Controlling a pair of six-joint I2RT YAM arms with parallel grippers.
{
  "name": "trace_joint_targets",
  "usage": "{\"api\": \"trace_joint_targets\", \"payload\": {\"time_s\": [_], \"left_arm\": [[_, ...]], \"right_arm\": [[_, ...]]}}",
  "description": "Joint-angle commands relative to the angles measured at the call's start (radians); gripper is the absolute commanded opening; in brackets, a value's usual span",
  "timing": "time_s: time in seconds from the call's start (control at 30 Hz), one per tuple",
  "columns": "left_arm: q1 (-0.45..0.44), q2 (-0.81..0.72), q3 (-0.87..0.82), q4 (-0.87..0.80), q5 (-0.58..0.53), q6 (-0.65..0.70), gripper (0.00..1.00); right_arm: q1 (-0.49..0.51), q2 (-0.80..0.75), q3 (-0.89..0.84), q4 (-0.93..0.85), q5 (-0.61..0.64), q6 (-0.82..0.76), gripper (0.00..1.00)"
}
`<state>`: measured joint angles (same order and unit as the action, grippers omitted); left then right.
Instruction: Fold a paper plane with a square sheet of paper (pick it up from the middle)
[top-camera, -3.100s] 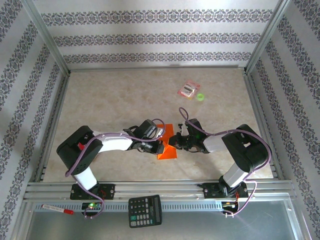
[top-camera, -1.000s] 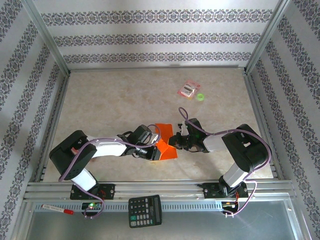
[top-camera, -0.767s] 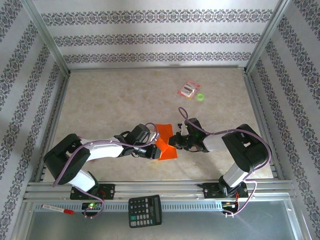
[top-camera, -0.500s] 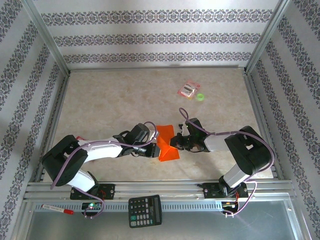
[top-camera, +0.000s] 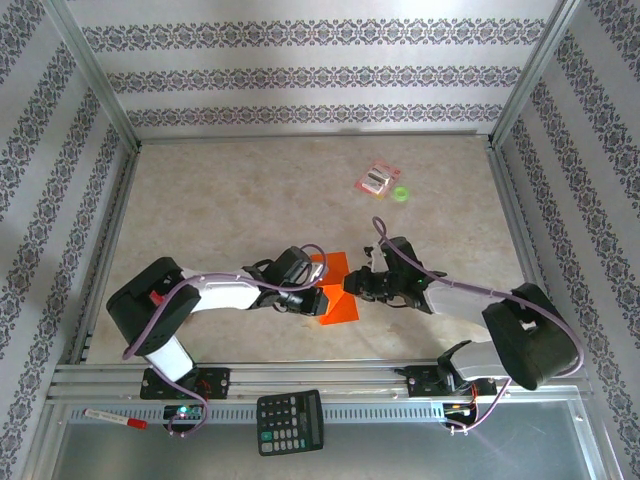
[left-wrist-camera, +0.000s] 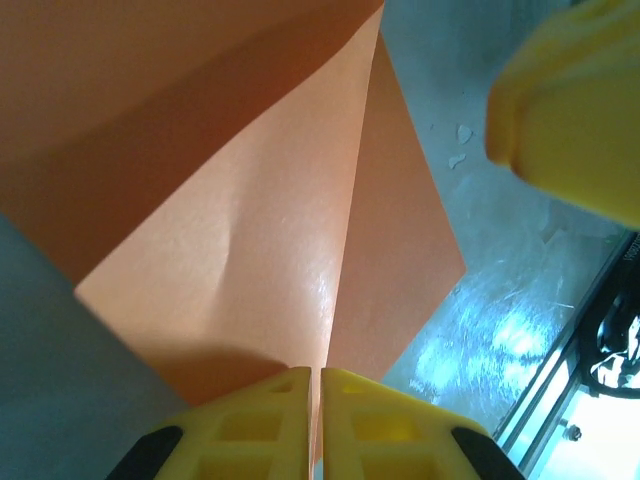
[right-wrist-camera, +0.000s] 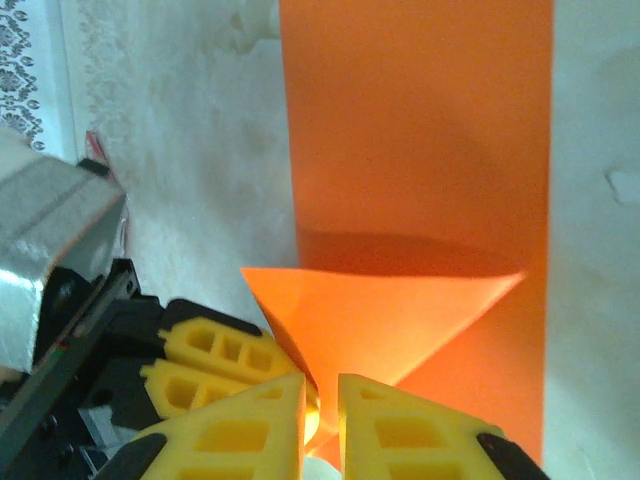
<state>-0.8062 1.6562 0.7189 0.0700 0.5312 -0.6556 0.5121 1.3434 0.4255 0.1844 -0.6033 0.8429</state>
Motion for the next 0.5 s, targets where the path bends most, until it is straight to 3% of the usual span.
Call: {"api": "trace_joint_targets", "payload": {"time_s": [0.0, 0.23, 0.47], "left_arm": [[-0.010, 0.032, 0.031, 0.035, 0.007, 0.004, 0.10], [-0.010, 0.082, 0.039, 0.053, -0.017, -0.002, 0.09], [-0.010, 0.103, 0.018, 0.104, -0.030, -0.036, 0.09]], "right_arm": [[0.004, -0.011, -0.038, -0.053, 0.043, 0.022, 0.13], [0.046, 0.074, -0.070, -0.033, 0.094, 0.012, 0.02], [0.066, 0.094, -0.076, -0.037, 0.108, 0.004, 0.00]]}}
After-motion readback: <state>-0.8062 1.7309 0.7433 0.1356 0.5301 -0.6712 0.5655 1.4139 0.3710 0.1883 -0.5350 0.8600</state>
